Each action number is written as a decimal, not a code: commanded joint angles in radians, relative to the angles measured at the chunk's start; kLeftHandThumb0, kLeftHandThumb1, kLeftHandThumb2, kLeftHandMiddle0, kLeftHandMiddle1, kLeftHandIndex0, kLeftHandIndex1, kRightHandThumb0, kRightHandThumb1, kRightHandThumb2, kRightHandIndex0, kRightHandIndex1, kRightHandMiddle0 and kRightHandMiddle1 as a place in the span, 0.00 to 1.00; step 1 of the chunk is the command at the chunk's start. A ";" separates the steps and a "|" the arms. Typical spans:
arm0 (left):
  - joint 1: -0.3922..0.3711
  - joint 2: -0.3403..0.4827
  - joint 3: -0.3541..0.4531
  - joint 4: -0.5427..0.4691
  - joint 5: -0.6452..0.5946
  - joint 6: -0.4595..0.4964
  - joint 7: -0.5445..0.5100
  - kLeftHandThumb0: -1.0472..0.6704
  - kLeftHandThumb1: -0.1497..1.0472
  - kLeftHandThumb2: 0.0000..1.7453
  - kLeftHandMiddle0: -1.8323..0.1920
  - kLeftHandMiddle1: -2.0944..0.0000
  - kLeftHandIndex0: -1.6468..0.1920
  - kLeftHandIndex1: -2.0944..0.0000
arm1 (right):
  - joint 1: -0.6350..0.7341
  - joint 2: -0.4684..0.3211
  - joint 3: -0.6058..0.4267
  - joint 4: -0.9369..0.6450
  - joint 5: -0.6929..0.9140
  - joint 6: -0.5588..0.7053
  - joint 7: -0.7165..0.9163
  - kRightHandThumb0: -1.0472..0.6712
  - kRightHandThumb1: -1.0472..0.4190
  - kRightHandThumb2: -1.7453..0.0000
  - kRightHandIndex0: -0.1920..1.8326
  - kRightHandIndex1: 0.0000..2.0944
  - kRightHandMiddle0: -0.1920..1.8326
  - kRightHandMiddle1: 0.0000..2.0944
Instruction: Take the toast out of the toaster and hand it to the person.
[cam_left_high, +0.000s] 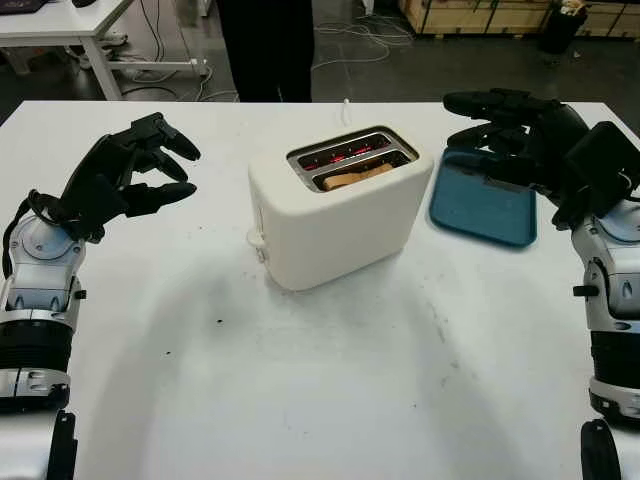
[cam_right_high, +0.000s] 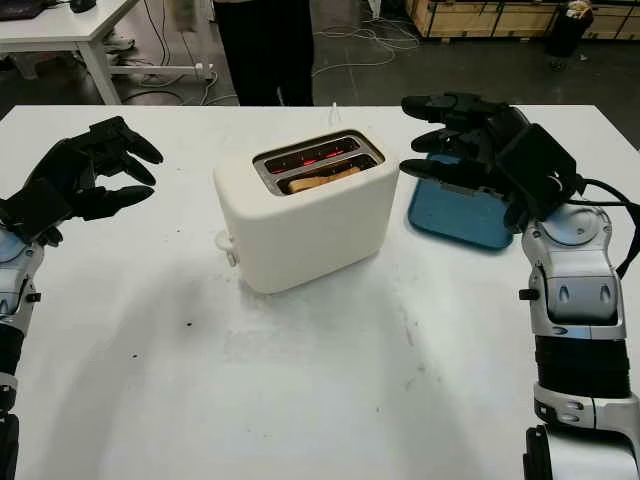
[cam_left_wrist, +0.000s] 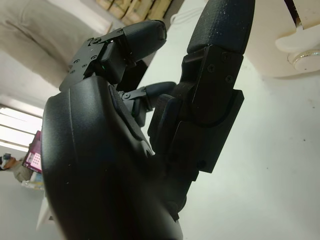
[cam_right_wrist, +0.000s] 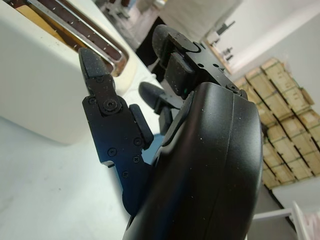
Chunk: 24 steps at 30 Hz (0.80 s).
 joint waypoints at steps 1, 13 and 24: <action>-0.007 -0.004 0.006 0.001 -0.008 -0.002 0.001 0.00 0.89 0.04 0.75 0.30 0.73 0.35 | -0.006 0.003 -0.004 0.001 0.009 0.002 -0.004 0.41 0.19 1.00 0.22 0.46 0.40 0.05; -0.007 -0.005 0.007 -0.004 -0.010 0.010 0.003 0.00 0.89 0.04 0.75 0.30 0.72 0.36 | -0.007 0.001 -0.001 0.005 0.005 -0.010 -0.003 0.41 0.19 1.00 0.22 0.47 0.40 0.06; -0.013 -0.006 0.006 0.004 -0.010 0.004 0.000 0.00 0.89 0.04 0.74 0.31 0.72 0.36 | -0.009 0.001 0.000 0.000 0.006 0.003 -0.004 0.41 0.19 1.00 0.22 0.47 0.40 0.06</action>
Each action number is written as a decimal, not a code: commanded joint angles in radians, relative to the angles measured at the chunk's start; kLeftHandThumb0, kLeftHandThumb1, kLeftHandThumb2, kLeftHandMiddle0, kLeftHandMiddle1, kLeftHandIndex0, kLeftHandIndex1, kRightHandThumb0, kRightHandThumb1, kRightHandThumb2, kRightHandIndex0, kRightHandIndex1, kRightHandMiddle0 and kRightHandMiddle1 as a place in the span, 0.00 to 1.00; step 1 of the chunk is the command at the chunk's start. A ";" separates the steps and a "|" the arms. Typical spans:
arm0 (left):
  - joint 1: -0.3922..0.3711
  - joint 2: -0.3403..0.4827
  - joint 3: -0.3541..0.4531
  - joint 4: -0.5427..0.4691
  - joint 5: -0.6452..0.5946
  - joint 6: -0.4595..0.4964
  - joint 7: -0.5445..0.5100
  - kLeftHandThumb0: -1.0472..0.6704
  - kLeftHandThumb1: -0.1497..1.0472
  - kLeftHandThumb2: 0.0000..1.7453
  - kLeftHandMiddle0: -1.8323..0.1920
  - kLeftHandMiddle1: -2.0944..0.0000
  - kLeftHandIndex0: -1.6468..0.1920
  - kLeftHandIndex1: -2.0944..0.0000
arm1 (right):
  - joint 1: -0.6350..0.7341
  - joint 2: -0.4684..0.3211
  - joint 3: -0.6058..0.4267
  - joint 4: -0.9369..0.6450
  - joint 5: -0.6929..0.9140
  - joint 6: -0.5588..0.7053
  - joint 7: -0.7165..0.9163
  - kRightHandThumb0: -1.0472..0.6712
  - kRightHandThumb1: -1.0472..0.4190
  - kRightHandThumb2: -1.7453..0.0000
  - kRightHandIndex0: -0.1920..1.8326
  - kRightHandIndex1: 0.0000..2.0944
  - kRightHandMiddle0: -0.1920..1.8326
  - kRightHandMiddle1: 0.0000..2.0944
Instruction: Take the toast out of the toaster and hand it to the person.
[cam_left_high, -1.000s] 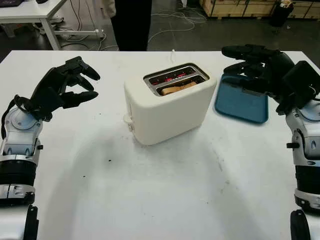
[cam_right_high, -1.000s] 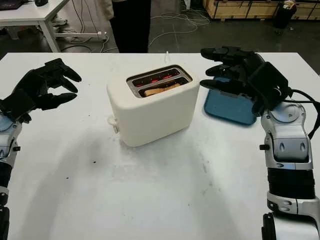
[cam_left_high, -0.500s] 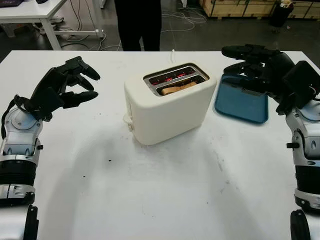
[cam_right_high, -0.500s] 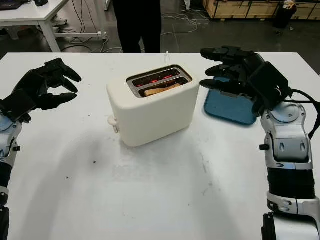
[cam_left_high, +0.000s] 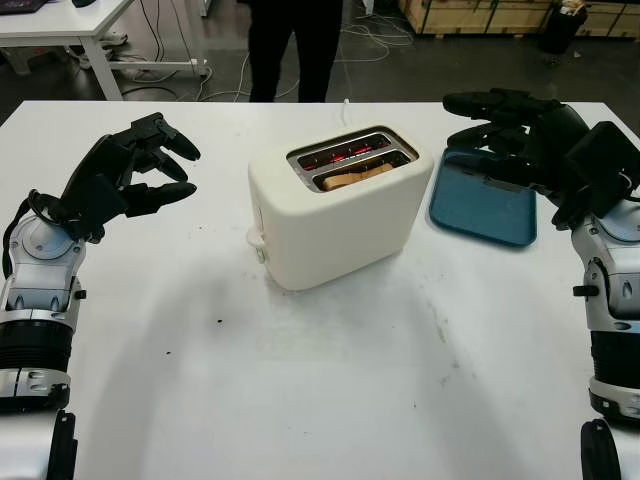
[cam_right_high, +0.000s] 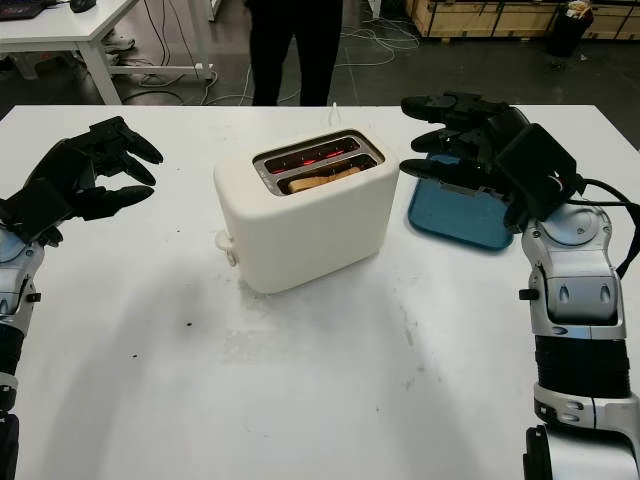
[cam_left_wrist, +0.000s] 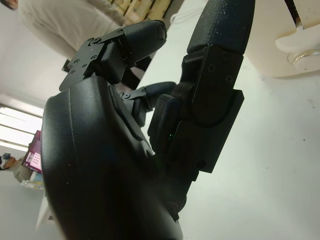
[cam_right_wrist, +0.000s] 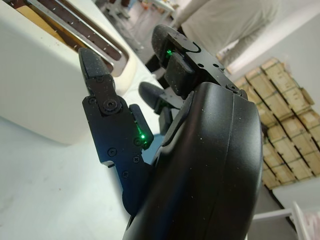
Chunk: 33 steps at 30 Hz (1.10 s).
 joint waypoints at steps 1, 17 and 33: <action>-0.013 -0.005 0.006 0.004 -0.011 0.000 -0.002 0.00 0.89 0.04 0.74 0.31 0.72 0.36 | -0.010 0.001 -0.001 -0.002 0.007 0.010 -0.003 0.41 0.19 1.00 0.22 0.47 0.40 0.06; -0.016 -0.004 0.004 0.008 -0.003 -0.004 0.003 0.00 0.89 0.04 0.74 0.31 0.72 0.36 | -0.015 0.003 0.000 0.005 0.009 -0.001 0.000 0.43 0.19 1.00 0.22 0.47 0.40 0.06; -0.013 -0.009 0.007 0.002 -0.009 0.001 0.005 0.00 0.89 0.03 0.74 0.31 0.72 0.36 | -0.012 0.001 0.001 0.000 0.004 0.000 -0.006 0.42 0.19 1.00 0.22 0.48 0.40 0.07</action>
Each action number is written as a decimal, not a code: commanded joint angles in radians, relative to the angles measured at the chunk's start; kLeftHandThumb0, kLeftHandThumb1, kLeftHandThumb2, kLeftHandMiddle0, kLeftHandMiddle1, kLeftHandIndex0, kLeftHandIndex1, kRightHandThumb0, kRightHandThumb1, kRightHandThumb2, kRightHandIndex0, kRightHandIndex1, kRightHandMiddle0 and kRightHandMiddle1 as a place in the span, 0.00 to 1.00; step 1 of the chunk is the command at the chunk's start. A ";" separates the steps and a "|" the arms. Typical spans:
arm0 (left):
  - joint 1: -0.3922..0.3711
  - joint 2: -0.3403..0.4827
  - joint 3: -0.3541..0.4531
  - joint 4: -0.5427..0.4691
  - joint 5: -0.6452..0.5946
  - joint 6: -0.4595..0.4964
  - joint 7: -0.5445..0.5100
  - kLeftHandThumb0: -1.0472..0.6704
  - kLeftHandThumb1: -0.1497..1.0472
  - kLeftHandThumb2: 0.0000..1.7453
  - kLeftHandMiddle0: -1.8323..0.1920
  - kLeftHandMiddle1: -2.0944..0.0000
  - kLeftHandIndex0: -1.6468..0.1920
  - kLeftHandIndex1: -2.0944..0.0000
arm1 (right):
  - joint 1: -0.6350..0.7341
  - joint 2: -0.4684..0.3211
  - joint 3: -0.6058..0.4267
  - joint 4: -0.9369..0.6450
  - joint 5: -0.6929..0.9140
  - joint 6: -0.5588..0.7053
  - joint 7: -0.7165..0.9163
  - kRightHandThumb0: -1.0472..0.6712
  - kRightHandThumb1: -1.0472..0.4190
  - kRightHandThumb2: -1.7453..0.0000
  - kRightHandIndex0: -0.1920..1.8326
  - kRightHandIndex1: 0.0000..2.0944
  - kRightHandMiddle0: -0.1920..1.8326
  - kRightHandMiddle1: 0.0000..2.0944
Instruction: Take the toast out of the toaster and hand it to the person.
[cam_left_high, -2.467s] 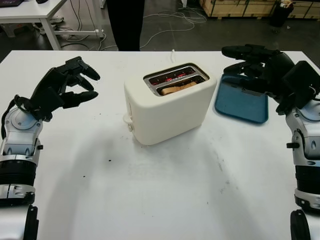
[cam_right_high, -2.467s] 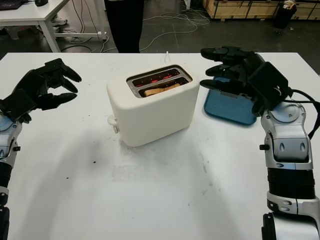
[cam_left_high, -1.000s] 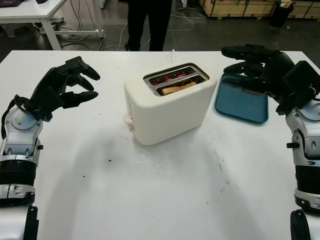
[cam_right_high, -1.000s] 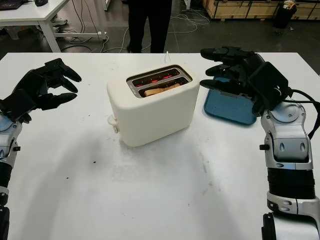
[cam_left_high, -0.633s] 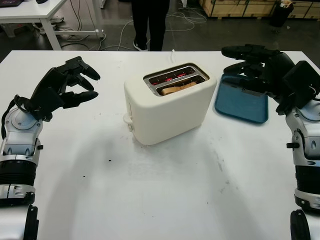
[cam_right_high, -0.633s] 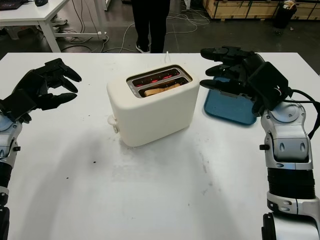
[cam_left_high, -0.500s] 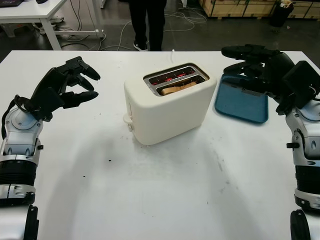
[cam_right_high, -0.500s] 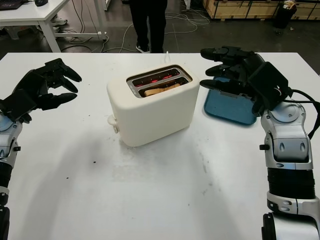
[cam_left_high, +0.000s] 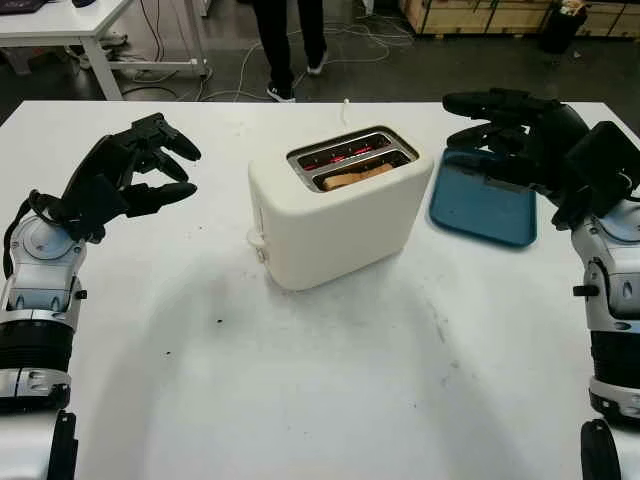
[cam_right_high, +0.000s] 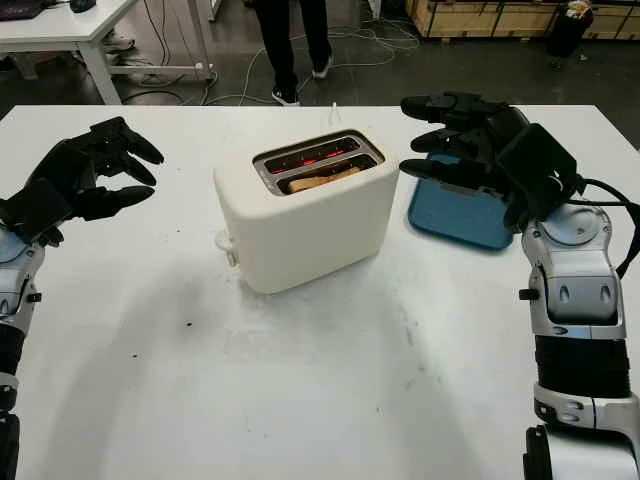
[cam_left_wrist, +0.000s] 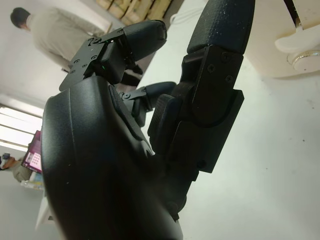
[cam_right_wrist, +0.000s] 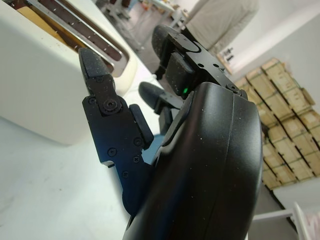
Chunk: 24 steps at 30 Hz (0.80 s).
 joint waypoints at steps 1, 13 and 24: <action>-0.012 -0.007 0.007 0.001 -0.009 0.002 0.006 0.00 0.89 0.03 0.74 0.31 0.72 0.36 | -0.011 0.001 0.001 -0.001 0.002 0.000 -0.007 0.42 0.19 1.00 0.22 0.48 0.40 0.07; -0.009 -0.006 0.009 0.001 -0.012 0.002 0.003 0.00 0.89 0.04 0.74 0.31 0.72 0.36 | -0.007 0.001 -0.003 0.002 0.004 -0.008 -0.004 0.42 0.19 1.00 0.22 0.47 0.39 0.07; -0.005 -0.004 0.012 0.001 -0.006 -0.007 0.006 0.00 0.89 0.04 0.75 0.31 0.73 0.36 | -0.007 0.000 0.000 0.002 -0.002 -0.006 -0.007 0.41 0.19 1.00 0.22 0.47 0.39 0.07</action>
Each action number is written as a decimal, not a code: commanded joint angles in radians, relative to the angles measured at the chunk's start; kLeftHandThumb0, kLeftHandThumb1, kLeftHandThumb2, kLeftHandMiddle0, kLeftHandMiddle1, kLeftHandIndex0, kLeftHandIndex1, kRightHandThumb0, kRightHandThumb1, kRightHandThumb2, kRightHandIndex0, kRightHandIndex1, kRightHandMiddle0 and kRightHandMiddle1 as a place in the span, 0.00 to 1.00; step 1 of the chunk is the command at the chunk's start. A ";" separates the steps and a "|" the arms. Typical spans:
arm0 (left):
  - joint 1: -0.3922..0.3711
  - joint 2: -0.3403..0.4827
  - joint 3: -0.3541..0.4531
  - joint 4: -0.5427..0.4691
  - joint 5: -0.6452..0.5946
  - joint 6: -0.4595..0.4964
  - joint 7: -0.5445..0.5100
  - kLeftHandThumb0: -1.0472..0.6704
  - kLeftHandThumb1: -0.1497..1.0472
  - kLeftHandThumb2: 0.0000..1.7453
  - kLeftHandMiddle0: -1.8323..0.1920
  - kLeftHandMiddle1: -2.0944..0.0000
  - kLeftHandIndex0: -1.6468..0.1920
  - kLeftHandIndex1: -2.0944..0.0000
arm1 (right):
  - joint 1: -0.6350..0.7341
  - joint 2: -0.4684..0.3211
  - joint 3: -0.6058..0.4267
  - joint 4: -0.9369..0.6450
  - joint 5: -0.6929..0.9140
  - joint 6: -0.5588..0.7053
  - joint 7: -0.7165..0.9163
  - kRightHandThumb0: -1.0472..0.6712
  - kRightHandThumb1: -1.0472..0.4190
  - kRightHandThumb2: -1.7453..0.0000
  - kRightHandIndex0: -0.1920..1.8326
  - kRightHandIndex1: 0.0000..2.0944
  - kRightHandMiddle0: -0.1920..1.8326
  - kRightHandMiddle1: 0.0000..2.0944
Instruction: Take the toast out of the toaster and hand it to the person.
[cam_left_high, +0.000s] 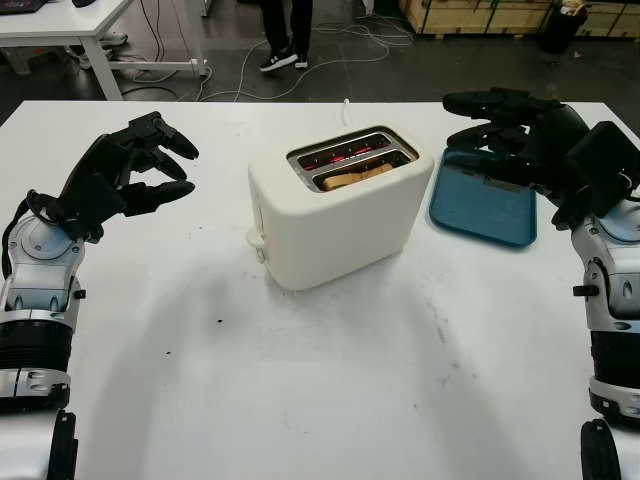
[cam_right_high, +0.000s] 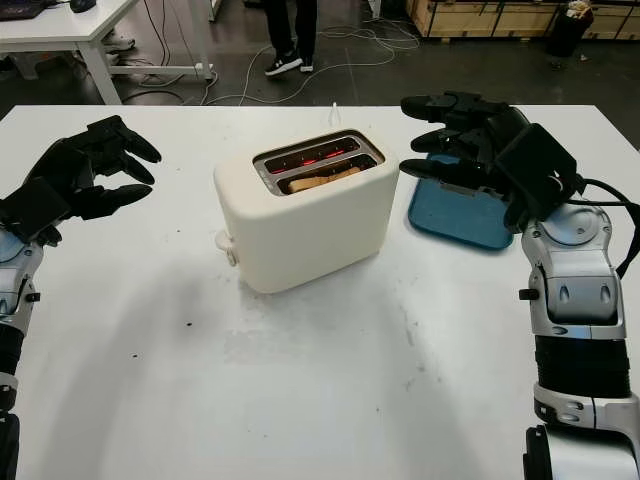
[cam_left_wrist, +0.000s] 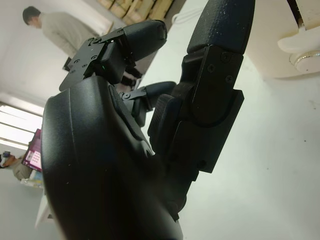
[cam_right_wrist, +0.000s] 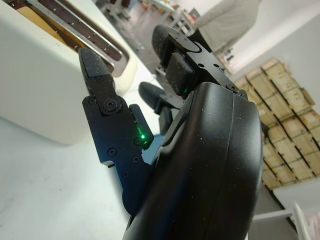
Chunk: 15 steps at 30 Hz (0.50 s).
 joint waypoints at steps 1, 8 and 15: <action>-0.006 -0.004 0.005 0.005 -0.005 -0.015 0.002 0.00 0.89 0.04 0.75 0.31 0.73 0.36 | -0.007 0.001 -0.001 0.000 0.003 0.000 -0.006 0.41 0.19 1.00 0.22 0.47 0.39 0.07; -0.004 -0.004 0.005 -0.001 -0.007 -0.003 0.003 0.00 0.89 0.04 0.75 0.31 0.73 0.36 | -0.005 0.004 -0.004 0.002 0.007 -0.012 -0.006 0.42 0.19 1.00 0.22 0.47 0.39 0.08; -0.003 -0.005 0.006 -0.003 -0.007 -0.003 0.005 0.00 0.89 0.04 0.75 0.30 0.73 0.35 | -0.004 0.003 -0.003 0.007 0.004 -0.021 -0.005 0.42 0.19 1.00 0.22 0.48 0.39 0.08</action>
